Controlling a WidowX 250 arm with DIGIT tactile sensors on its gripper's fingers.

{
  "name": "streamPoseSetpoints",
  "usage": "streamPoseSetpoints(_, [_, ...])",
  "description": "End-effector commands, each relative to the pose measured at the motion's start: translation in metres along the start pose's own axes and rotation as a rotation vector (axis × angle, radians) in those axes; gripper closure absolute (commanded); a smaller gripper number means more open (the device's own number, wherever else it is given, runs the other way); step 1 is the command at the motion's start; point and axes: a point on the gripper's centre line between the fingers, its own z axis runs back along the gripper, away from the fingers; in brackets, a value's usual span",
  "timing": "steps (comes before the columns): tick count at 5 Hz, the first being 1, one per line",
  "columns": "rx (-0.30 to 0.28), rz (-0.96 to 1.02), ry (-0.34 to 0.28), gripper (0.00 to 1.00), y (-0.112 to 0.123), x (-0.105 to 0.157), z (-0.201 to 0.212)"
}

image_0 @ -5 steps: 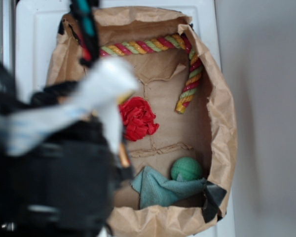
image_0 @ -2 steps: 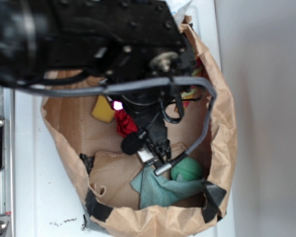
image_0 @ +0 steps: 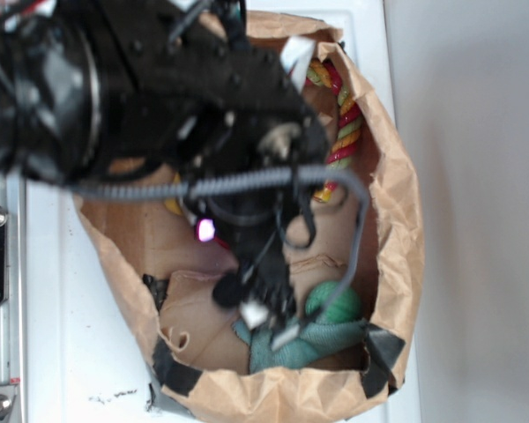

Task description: Grab the blue cloth.

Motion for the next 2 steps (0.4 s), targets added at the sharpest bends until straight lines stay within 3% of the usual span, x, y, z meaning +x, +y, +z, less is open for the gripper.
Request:
streamPoseSetpoints(1, [-0.033, -0.138, -0.041, 0.0, -0.027, -0.0205, 0.013])
streamPoseSetpoints(2, [-0.035, -0.162, -0.029, 0.0, -0.0306, -0.0301, 0.0127])
